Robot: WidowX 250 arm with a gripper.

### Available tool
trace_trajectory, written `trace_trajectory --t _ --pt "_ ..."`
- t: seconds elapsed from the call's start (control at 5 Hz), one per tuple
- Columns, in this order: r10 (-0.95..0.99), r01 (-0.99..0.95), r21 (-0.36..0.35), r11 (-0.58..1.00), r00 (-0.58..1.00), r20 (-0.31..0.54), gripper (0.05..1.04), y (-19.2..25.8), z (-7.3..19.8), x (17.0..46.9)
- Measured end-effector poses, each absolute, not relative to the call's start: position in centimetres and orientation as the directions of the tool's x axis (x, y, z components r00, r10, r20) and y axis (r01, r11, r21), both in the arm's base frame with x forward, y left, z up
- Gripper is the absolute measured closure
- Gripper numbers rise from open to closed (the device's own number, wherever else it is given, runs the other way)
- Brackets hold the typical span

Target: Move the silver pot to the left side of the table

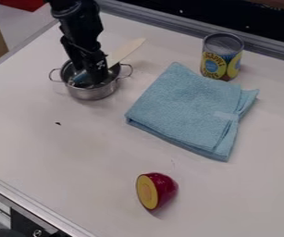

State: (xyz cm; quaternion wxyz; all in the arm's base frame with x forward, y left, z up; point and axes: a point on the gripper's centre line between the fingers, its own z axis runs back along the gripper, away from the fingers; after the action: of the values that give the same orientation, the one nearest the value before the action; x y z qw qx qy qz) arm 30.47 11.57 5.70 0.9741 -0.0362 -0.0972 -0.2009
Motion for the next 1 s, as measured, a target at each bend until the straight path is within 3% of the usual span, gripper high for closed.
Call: trace_trajectory --t 0.2,0.6,1.0 --pt "-0.49 0.508 -0.035 0.861 0.844 0.218 0.083 11.6 5.7 30.1" --pt "-0.533 0.529 0.07 0.845 0.829 0.169 0.083 11.0 2.9 29.5" --pt "-0.545 0.54 0.074 0.838 0.823 0.159 0.112 10.0 1.0 29.5"
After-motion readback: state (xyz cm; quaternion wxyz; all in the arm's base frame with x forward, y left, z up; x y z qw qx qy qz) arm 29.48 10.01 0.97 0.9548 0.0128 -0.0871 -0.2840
